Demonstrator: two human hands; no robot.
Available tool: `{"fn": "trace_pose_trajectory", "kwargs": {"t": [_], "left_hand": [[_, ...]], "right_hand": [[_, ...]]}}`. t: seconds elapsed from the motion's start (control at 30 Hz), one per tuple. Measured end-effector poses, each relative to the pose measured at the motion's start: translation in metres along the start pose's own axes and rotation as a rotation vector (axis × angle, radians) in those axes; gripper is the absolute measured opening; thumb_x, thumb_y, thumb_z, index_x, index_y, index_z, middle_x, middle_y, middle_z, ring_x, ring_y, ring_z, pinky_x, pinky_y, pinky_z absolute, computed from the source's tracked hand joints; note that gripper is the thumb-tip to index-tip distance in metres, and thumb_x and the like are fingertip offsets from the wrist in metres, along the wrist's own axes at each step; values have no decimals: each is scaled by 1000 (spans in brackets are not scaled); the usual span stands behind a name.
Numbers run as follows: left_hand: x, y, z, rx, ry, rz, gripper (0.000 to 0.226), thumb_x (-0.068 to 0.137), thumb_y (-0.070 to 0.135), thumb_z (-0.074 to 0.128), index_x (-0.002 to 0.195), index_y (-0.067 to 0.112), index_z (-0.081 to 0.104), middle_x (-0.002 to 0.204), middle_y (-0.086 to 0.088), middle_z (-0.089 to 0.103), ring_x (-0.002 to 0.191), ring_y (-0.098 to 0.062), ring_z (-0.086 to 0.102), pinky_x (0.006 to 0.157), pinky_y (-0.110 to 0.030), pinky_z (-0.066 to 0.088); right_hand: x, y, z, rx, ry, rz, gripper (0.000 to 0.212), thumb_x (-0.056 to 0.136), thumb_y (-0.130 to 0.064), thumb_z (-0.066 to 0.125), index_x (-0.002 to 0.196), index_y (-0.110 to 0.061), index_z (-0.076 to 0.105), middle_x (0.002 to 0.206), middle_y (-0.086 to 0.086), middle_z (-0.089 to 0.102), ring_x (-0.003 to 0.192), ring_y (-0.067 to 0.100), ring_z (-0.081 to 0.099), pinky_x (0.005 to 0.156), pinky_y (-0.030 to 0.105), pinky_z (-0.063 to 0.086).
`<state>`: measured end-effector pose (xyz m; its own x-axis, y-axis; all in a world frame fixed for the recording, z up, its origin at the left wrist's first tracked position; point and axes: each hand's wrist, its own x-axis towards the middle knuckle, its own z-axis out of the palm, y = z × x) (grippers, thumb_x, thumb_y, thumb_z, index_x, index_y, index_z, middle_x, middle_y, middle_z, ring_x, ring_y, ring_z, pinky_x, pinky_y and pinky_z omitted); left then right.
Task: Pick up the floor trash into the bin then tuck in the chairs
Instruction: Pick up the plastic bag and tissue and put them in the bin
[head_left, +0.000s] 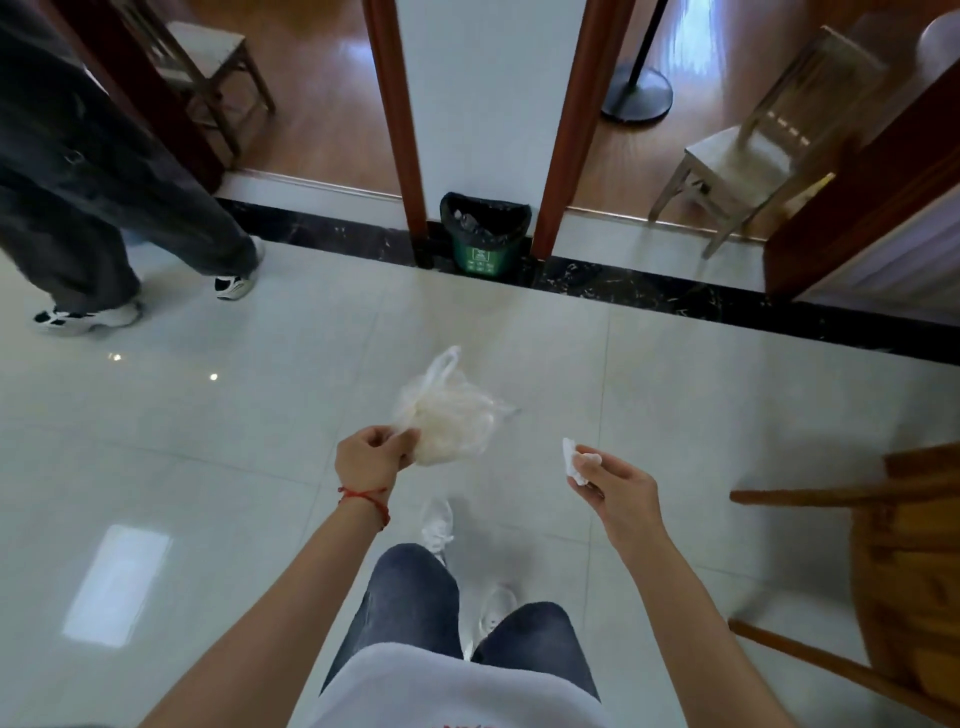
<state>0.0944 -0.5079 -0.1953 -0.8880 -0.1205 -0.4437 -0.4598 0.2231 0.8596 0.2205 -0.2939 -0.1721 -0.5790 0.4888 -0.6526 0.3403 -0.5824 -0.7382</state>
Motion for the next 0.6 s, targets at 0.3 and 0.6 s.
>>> {"fn": "trace_pose_trajectory", "kwargs": {"t": [0.3, 0.6], "left_hand": [[130, 69, 38, 16, -37, -8, 40, 72, 2, 72, 44, 11, 45, 37, 10, 45, 45, -10, 50, 55, -21, 57], [252, 148, 69, 55, -52, -28, 23, 71, 4, 72, 55, 0, 56, 50, 2, 56, 55, -18, 54, 57, -21, 56]], "right_hand": [[109, -58, 96, 1, 32, -1, 16, 82, 4, 61, 97, 7, 65, 86, 9, 66, 80, 18, 62, 64, 19, 56], [197, -122, 180, 3, 94, 12, 16, 80, 1, 64, 96, 4, 66, 97, 13, 66, 90, 26, 62, 71, 23, 57]]}}
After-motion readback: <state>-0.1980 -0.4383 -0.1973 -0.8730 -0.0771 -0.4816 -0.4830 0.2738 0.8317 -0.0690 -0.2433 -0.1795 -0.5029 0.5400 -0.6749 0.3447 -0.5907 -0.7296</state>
